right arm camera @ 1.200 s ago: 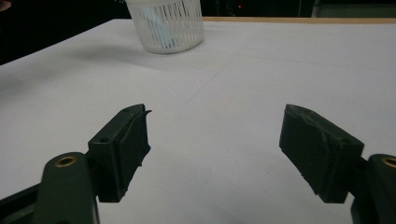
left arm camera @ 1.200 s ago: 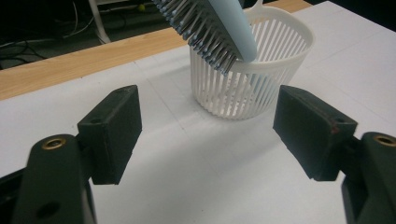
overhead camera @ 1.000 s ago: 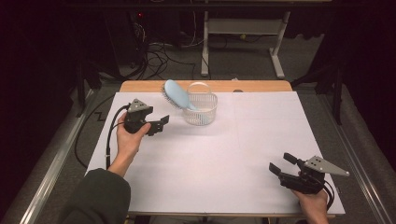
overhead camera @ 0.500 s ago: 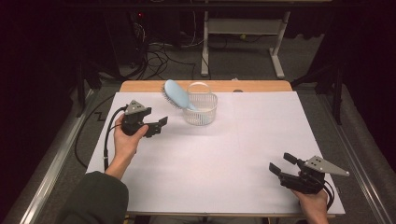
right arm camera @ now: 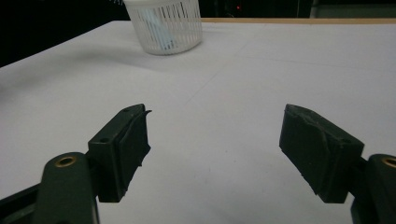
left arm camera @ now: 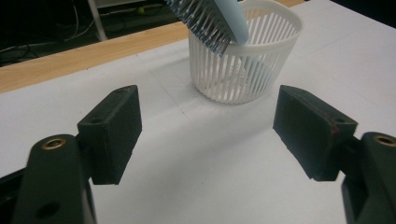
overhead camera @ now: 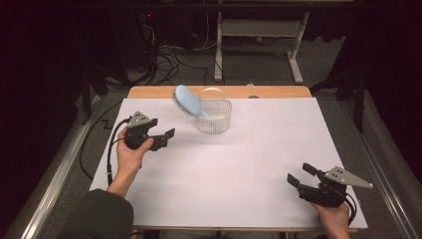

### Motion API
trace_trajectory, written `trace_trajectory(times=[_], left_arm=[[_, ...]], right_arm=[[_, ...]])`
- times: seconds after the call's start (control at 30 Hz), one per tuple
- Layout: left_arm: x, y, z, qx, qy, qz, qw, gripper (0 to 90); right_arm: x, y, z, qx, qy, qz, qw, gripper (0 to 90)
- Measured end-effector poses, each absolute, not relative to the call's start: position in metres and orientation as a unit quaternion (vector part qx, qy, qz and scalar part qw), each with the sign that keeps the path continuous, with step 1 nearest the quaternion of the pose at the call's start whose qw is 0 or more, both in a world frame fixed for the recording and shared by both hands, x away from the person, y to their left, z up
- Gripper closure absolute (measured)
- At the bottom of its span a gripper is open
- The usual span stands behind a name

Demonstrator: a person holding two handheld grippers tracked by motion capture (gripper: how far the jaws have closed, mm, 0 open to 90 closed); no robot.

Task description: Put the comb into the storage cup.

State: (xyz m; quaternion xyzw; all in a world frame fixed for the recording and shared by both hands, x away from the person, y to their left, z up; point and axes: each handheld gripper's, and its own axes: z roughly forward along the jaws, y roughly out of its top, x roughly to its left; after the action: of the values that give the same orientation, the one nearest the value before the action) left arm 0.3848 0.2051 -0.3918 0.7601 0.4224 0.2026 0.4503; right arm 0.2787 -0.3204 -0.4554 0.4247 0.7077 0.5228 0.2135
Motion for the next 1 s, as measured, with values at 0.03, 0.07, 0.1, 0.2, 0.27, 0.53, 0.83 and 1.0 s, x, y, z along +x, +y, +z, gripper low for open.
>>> trace_trajectory(times=[0.03,0.07,0.1,0.2,0.27,0.53,0.83,1.0], left_arm=[[0.383,0.206,-0.392,0.761,0.422,0.204,0.449,24.7],[0.382,0.206,-0.392,0.762,0.42,0.205,0.447,24.7],[0.38,0.207,-0.392,0.762,0.42,0.206,0.447,24.7],[0.377,0.21,-0.39,0.759,0.421,0.208,0.45,24.7],[0.374,0.211,-0.39,0.758,0.419,0.209,0.454,24.7],[0.365,0.217,-0.39,0.754,0.422,0.208,0.459,24.7],[0.354,0.226,-0.396,0.738,0.436,0.205,0.473,24.7],[0.348,0.232,-0.401,0.732,0.439,0.205,0.48,24.4]], right_arm=[[0.279,-0.32,-0.456,0.424,0.708,0.523,0.212,24.5],[0.279,-0.32,-0.456,0.426,0.707,0.523,0.212,24.5],[0.279,-0.32,-0.456,0.425,0.707,0.523,0.212,24.5],[0.279,-0.322,-0.456,0.426,0.706,0.525,0.212,24.5],[0.279,-0.322,-0.456,0.427,0.705,0.525,0.212,24.5],[0.278,-0.321,-0.455,0.427,0.705,0.524,0.213,24.5],[0.277,-0.322,-0.455,0.429,0.703,0.523,0.219,24.6],[0.276,-0.321,-0.454,0.426,0.704,0.523,0.221,24.8]])
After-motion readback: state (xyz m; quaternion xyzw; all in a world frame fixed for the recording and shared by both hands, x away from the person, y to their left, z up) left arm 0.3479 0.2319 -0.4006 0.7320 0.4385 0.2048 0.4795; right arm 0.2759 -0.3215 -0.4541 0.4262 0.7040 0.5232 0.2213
